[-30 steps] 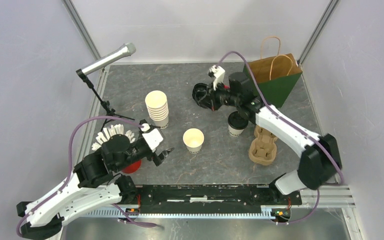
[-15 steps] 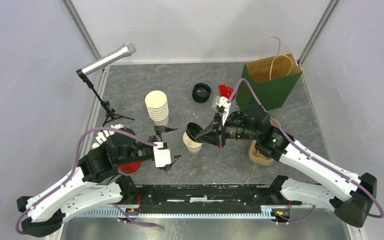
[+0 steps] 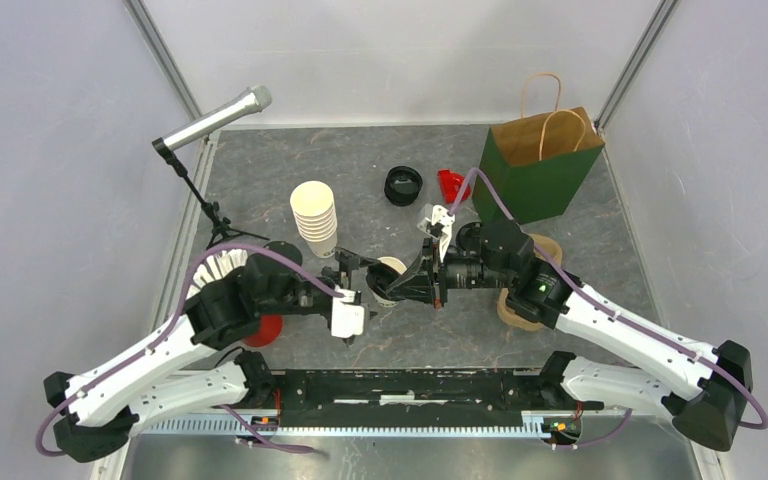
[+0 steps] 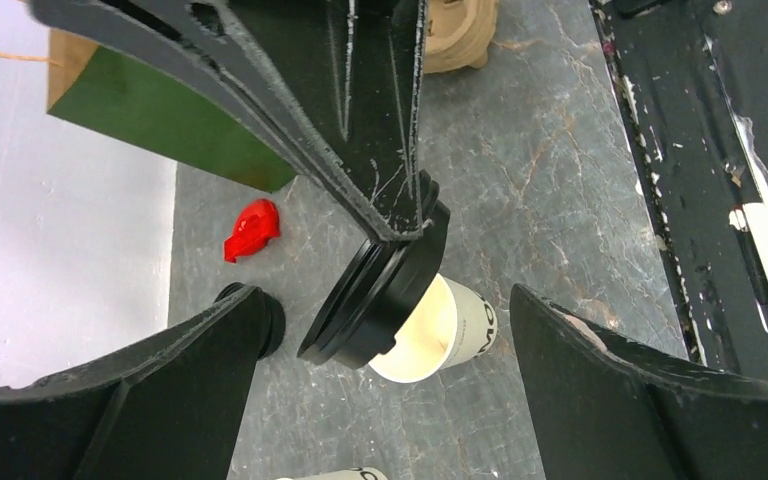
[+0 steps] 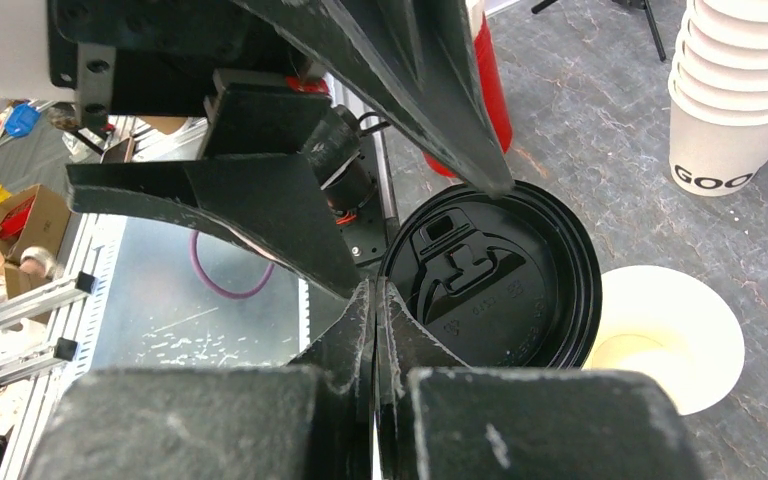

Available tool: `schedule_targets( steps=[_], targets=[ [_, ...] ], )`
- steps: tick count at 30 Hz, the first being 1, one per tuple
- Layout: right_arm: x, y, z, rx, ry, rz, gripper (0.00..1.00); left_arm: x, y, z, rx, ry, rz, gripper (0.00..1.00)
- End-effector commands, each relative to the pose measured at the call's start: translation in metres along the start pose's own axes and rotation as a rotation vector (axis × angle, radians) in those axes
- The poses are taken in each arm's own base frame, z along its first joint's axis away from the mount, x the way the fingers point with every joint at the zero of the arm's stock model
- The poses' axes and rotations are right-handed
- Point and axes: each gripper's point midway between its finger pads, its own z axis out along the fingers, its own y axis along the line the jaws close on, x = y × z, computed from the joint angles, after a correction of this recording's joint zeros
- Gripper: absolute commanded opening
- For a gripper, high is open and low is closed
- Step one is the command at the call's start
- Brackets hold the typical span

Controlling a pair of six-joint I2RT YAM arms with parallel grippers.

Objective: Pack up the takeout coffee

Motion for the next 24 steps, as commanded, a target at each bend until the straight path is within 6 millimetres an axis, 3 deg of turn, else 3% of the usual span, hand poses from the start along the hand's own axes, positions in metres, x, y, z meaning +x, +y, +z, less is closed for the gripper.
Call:
schedule_targets(
  steps=[1, 7, 15, 24],
  targets=[
    [-0.014, 0.013, -0.002, -0.044, -0.052, -0.033, 0.00, -0.016, 0.007, 0.001, 0.036, -0.041, 0.079, 0.96],
    [-0.012, 0.014, -0.001, -0.053, -0.042, -0.035, 0.00, -0.016, 0.006, 0.006, 0.053, -0.042, 0.080, 0.82],
    [-0.007, 0.014, -0.002, -0.055, -0.037, -0.039, 0.00, -0.012, -0.002, 0.008, 0.099, -0.027, 0.054, 0.53],
    [-0.007, 0.013, -0.002, -0.053, -0.037, -0.058, 0.00, -0.012, -0.004, 0.008, 0.138, 0.003, 0.016, 0.30]
  ],
)
